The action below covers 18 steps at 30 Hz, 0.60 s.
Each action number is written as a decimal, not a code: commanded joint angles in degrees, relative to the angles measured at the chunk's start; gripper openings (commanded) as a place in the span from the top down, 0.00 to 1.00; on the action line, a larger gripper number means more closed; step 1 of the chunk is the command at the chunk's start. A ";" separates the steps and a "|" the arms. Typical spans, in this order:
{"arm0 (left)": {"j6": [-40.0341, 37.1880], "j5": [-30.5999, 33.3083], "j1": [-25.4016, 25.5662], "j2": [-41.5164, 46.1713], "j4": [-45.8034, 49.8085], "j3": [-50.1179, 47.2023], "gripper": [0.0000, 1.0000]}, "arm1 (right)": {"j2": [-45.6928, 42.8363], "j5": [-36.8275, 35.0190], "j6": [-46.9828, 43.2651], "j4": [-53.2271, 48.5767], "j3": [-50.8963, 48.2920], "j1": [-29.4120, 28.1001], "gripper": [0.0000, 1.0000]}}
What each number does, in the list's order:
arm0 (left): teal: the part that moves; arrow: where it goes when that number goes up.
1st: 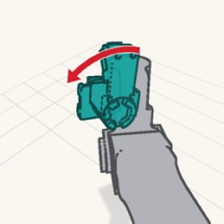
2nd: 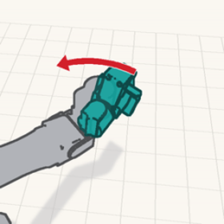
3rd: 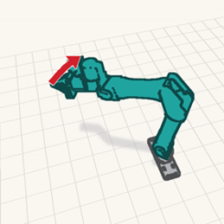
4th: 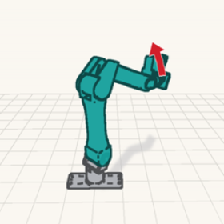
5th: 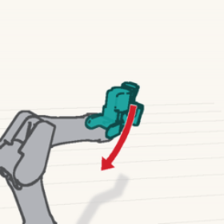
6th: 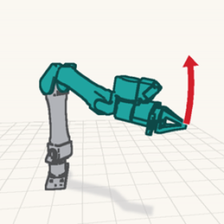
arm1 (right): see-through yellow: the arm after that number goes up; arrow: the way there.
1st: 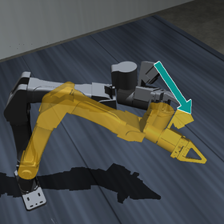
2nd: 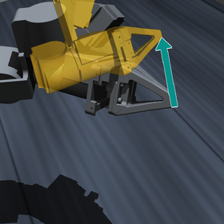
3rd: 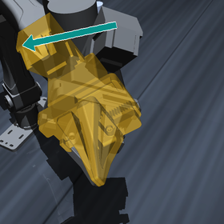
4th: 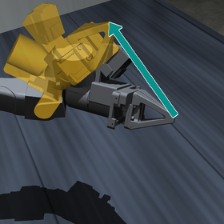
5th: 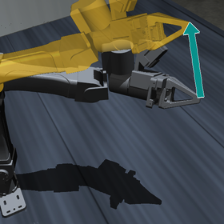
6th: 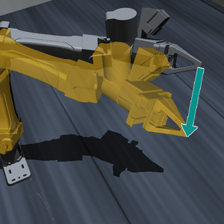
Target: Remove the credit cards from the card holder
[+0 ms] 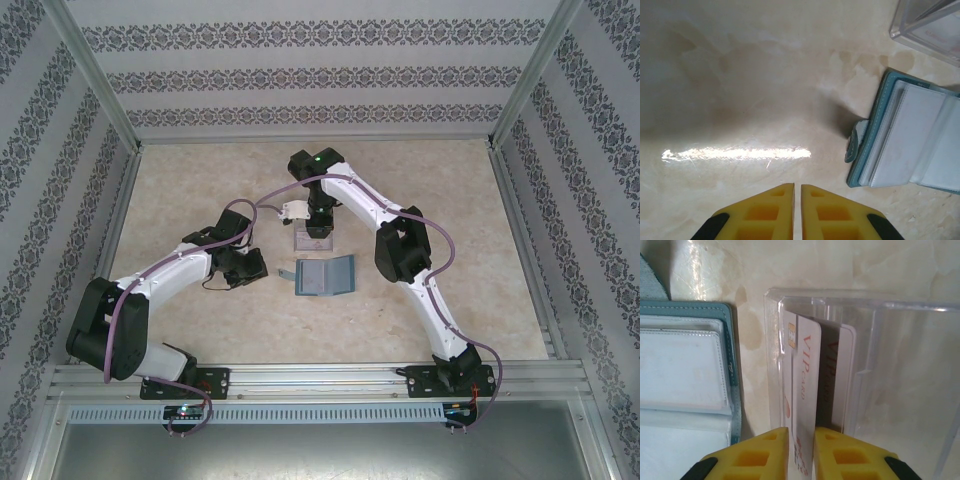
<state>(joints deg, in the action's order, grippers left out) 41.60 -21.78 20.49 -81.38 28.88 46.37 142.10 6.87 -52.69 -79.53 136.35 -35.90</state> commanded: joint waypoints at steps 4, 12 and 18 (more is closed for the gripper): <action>1.97 -2.91 -0.63 -0.68 -4.11 -1.37 0.88 | -3.37 -1.13 1.65 -0.94 -1.26 -0.30 0.78; 1.34 -3.79 -0.62 -1.15 -5.04 -0.28 0.88 | -9.37 0.05 7.71 7.35 -10.76 -0.39 0.73; 1.31 -4.76 -0.55 -2.22 -6.55 0.00 0.88 | -14.79 1.88 24.70 19.76 -18.42 0.13 0.72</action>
<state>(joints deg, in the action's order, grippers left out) 42.65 -25.47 20.49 -82.63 24.29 45.71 131.04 6.96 -38.79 -66.70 119.92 -35.86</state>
